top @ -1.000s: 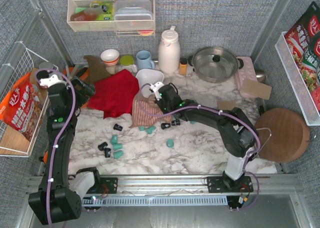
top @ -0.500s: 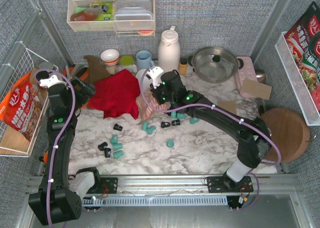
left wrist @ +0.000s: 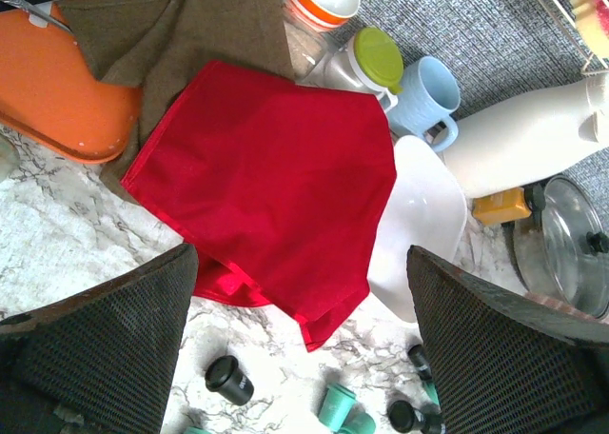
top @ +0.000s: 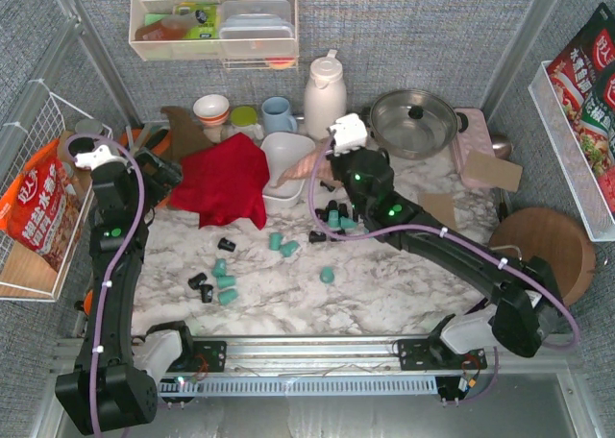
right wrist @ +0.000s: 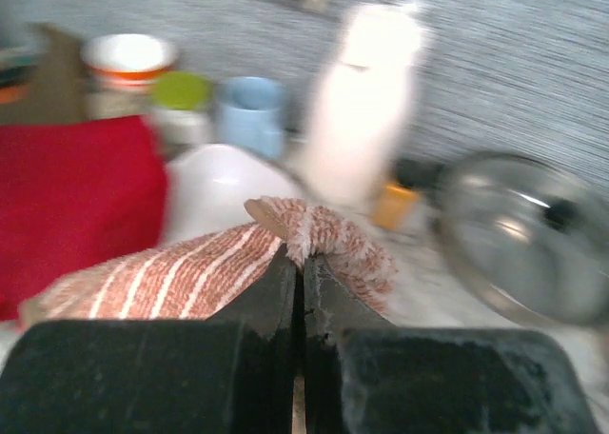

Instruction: Mix the coffee capsules in the storage basket

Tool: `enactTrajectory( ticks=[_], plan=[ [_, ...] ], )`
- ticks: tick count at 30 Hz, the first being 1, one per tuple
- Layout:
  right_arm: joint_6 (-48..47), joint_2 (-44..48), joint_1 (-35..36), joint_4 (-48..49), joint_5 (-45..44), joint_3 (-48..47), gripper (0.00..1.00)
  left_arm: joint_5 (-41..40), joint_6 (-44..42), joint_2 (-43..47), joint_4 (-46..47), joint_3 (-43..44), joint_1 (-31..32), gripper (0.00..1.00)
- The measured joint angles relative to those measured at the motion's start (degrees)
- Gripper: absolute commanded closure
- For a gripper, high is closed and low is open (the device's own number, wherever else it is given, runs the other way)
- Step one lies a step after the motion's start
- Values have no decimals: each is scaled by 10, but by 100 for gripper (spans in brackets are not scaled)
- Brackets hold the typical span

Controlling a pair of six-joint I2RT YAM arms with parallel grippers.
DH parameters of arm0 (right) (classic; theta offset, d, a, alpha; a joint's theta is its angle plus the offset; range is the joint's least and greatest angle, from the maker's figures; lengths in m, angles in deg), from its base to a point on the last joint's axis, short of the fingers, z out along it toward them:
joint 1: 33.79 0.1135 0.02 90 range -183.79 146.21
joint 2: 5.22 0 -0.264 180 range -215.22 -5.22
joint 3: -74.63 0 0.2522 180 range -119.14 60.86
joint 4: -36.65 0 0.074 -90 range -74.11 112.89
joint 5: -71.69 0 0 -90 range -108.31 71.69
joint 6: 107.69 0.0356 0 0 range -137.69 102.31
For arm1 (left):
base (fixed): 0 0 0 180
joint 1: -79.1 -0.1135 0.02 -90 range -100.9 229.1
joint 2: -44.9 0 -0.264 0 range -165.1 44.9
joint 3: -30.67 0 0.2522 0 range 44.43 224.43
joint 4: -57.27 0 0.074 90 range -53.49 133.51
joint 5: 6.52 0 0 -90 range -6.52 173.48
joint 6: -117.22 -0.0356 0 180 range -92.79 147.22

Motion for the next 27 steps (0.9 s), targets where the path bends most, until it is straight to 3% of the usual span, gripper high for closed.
enactTrajectory(
  ticks=[5,10,14,21,27],
  plan=[
    [-59,31,-48,136,-190,114,100,1,0,0,0,0,0,1],
    [-7,110,-114,127,-276,181,100,2,4,-3,0,0,0,1],
    [63,186,-135,52,-295,213,100,4,4,-5,0,0,-1,1],
    [182,325,-144,-185,-320,215,100,7,5,-5,0,0,-3,1],
    [232,391,-215,-300,-340,239,100,16,9,-5,4,-2,-4,1]
  ],
)
